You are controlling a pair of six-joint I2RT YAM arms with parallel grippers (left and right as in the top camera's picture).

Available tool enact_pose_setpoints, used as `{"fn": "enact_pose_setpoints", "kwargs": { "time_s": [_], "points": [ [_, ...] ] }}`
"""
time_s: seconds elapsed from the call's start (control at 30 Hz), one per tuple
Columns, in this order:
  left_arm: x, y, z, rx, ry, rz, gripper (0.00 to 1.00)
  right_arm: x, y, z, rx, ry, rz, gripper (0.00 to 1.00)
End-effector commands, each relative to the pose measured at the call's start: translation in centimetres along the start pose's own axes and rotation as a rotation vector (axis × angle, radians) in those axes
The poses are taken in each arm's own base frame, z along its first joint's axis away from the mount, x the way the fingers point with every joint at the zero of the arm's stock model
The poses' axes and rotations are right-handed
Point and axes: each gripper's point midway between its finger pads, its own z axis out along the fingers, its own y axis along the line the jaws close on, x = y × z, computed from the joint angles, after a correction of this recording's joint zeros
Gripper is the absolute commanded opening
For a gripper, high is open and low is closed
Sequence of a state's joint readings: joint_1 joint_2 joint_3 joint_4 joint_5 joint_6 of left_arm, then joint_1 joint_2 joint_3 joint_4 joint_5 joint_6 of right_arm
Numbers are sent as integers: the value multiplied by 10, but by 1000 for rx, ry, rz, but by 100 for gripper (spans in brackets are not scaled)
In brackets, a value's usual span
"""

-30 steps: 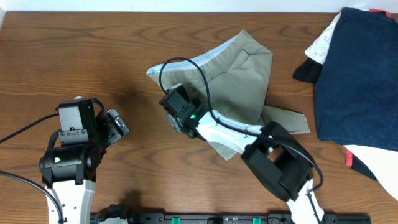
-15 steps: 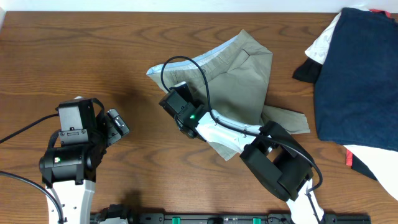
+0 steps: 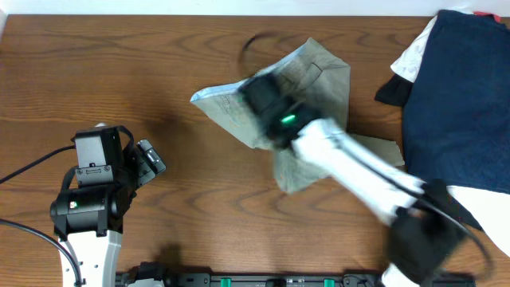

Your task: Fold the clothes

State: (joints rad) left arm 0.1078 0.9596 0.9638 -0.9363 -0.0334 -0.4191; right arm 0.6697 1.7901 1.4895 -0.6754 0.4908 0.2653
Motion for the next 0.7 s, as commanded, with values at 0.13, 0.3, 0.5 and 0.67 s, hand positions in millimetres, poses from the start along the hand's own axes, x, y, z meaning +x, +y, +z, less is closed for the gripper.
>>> {"fn": "enact_pose_setpoints", "kwargs": {
  "time_s": [0.13, 0.3, 0.5, 0.67],
  "points": [
    [-7, 1, -5, -8, -25, -11, 98, -51, -254, -32, 520, -163, 239, 23],
    [-7, 1, -5, -8, -25, -11, 98, -25, -292, -10, 324, -98, 367, 99],
    [-7, 1, -5, -8, -25, -11, 98, 6, -225, -1, -26, 70, 399, 99],
    [-7, 1, -5, -7, -25, -11, 98, 27, -142, -18, -364, 205, 290, 99]
  ]
}}
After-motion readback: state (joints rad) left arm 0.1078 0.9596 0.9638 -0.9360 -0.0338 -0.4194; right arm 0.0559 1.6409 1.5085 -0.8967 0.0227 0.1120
